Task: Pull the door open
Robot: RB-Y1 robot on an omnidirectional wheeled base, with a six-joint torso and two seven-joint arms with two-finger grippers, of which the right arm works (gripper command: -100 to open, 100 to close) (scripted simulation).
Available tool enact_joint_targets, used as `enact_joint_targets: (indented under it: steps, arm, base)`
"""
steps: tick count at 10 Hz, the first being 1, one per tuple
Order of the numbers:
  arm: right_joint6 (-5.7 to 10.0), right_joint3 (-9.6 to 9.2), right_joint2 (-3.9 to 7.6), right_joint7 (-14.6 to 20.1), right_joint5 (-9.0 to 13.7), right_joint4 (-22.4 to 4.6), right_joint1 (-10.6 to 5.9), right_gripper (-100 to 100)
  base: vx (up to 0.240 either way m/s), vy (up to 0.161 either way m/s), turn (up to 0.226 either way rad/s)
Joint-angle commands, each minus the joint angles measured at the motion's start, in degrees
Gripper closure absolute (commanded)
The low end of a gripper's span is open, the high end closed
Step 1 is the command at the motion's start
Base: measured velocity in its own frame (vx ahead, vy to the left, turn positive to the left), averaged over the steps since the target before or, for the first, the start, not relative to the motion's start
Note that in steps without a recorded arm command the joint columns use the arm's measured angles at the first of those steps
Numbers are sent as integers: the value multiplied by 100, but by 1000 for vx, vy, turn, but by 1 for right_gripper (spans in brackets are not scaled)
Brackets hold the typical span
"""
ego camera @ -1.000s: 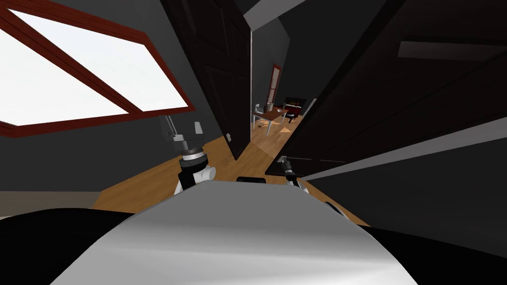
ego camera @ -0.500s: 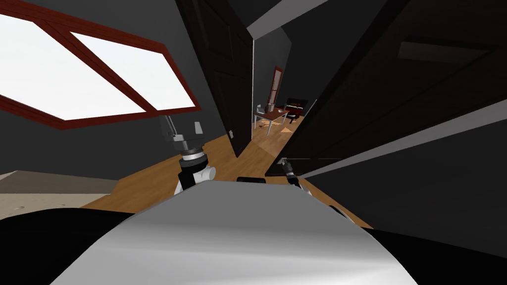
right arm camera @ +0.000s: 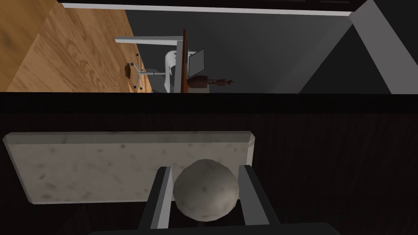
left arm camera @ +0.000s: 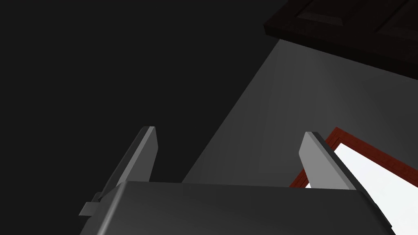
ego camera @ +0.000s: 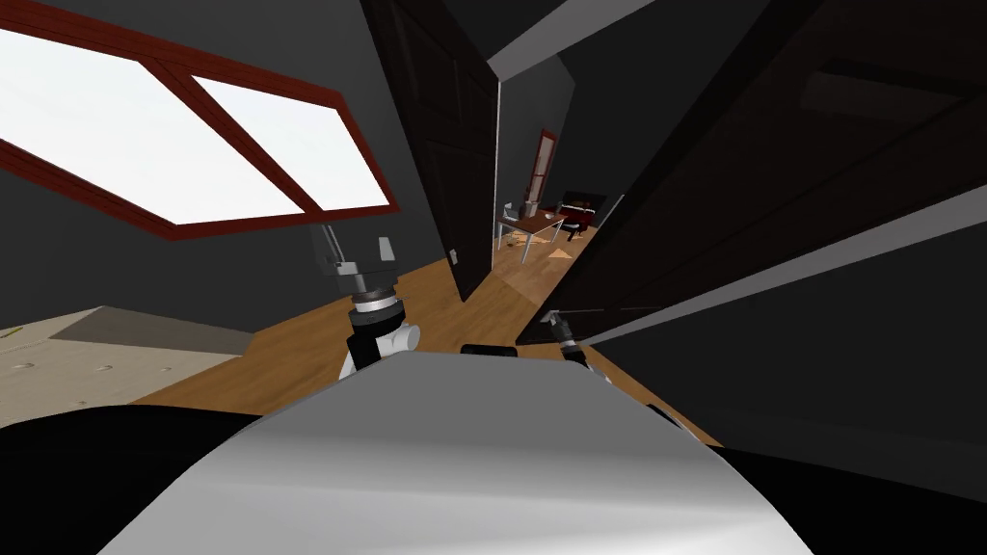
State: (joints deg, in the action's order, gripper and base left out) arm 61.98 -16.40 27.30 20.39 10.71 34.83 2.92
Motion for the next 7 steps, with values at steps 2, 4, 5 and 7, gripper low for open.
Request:
enact_joint_targets:
  steps: [2, 4, 5, 7]
  arm:
    - [255, -123, 148, 115, -17, 16, 147, 100]
    - [443, -227, 255, 201, -34, 19, 256, 100]
    - [372, -199, 211, 164, -32, 17, 198, 100]
    - [535, -266, 261, 211, -29, -69, 257, 100]
  base:
    - [-135, -63, 99]
    - [-153, -61, 83]
    - [-70, -19, 11]
    - [-147, -52, 161]
